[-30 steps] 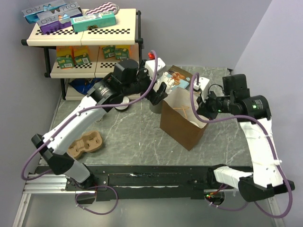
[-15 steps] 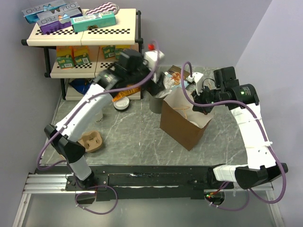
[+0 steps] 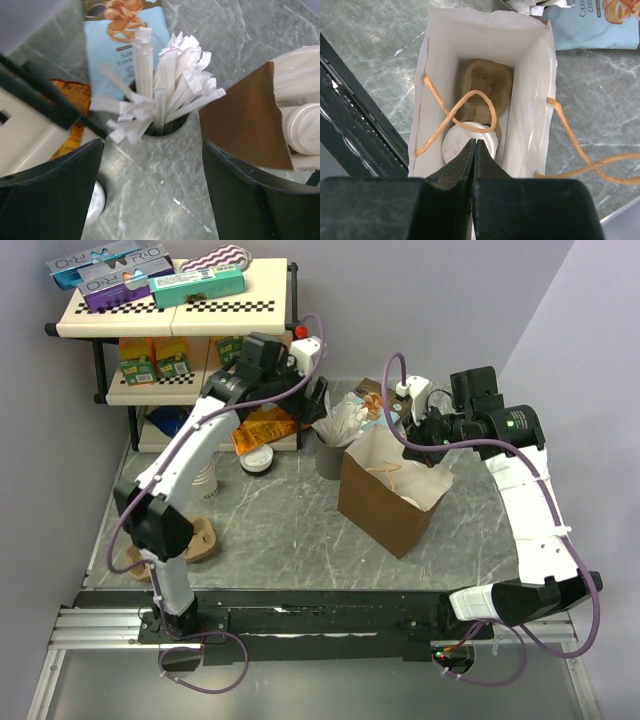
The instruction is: Pack the takeout coffee
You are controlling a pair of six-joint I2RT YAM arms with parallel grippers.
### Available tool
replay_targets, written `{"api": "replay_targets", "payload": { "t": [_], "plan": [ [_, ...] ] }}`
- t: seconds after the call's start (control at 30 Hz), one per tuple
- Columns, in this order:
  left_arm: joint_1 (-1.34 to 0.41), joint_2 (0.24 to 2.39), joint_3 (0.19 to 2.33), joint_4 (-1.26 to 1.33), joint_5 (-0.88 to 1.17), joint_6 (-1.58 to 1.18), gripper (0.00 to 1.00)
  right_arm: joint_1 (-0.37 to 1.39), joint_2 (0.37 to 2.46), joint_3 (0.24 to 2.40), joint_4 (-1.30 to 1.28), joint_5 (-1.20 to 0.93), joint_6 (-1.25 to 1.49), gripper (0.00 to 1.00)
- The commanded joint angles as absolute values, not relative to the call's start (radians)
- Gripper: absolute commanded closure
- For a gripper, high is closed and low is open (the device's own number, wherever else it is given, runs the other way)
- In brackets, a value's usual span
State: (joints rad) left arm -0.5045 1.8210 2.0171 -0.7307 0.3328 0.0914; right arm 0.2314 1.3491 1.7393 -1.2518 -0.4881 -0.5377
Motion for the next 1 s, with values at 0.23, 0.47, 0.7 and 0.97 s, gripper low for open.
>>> {"api": "replay_targets", "payload": {
  "t": [0.23,0.47,0.7,0.97],
  "plan": [
    [-0.518,2.019,2.142,-0.582,0.460,0.147,0.17,0.238,1.305,1.784,-1.247,-0.454,-0.506,1.00],
    [-0.538,2.046,2.114,-0.568,0.477,0.156,0.24,0.238,1.281,1.763,-1.250,-0.431,-0.508,1.00],
    [-0.558,2.077,2.129,-0.572,0.460,0.192,0.35,0.238,1.279,1.753,-1.241,-0.430,-0.503,1.00],
    [-0.574,2.088,2.146,-0.589,0.433,0.204,0.74,0.236,1.275,1.746,-1.235,-0.428,-0.505,1.00]
  ]
}}
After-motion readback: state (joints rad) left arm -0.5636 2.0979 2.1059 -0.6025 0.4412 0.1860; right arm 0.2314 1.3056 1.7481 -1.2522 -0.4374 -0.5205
